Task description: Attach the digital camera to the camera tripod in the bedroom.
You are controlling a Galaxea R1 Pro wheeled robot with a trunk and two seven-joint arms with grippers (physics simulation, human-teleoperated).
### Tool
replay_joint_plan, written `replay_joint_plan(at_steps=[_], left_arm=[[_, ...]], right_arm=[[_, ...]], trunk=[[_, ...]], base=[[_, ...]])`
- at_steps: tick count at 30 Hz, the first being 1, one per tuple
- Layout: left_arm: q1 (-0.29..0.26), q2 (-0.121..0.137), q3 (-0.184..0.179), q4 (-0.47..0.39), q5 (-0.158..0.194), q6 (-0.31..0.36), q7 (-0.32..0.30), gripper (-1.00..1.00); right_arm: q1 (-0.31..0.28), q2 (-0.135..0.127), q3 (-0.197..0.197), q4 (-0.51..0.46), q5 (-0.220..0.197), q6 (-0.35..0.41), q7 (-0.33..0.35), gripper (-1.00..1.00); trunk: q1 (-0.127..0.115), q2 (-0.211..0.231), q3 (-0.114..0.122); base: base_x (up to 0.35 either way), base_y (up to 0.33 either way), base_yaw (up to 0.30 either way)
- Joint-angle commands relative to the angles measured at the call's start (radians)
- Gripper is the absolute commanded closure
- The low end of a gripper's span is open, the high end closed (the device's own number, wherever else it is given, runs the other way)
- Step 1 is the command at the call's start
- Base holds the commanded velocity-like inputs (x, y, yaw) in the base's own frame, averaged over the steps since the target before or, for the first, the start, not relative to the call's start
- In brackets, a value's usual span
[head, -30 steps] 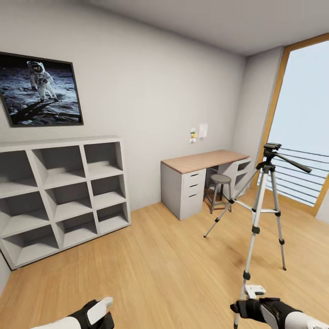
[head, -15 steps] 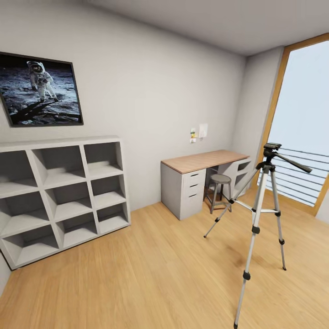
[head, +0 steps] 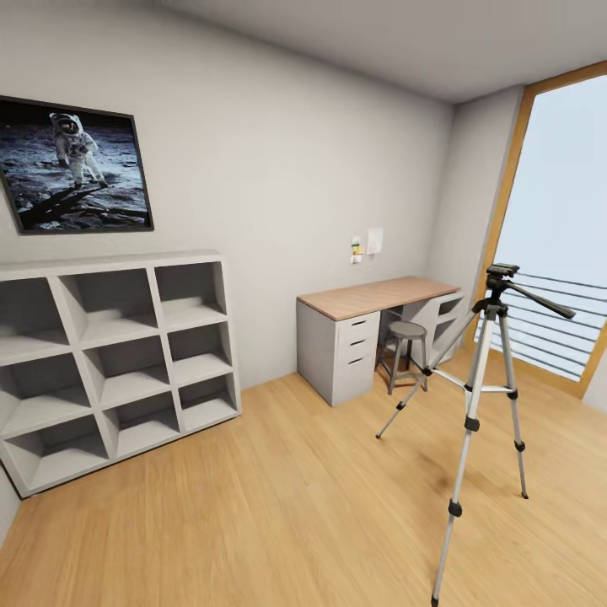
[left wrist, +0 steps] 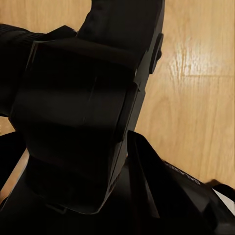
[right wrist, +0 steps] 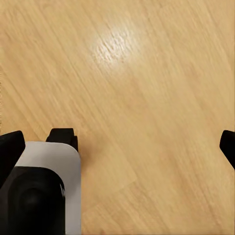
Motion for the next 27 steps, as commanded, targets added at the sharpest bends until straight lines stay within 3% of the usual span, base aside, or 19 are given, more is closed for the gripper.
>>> replay_joint_plan(at_steps=[1, 6, 27], left_arm=[[0.000, 0.000, -0.010, 0.000, 0.004, 0.003, 0.004, 1.00], [0.004, -0.001, -0.010, 0.000, 0.001, 0.002, 0.004, 1.00], [0.009, 0.002, -0.010, 0.000, 0.000, 0.001, 0.004, 1.00]], right_arm=[[-0.001, 0.001, -0.009, 0.003, 0.008, -0.006, 0.002, -1.00], [-0.001, 0.014, -0.009, 0.003, 0.008, -0.007, 0.002, -1.00], [-0.001, 0.016, -0.007, 0.002, 0.015, -0.039, 0.002, -1.00]], trunk=[[0.000, -0.001, -0.001], [0.000, -0.001, -0.001], [-0.080, 0.146, 0.065]], base=[[0.000, 0.000, 0.000], [0.000, 0.000, 0.000], [0.000, 0.000, 0.000]])
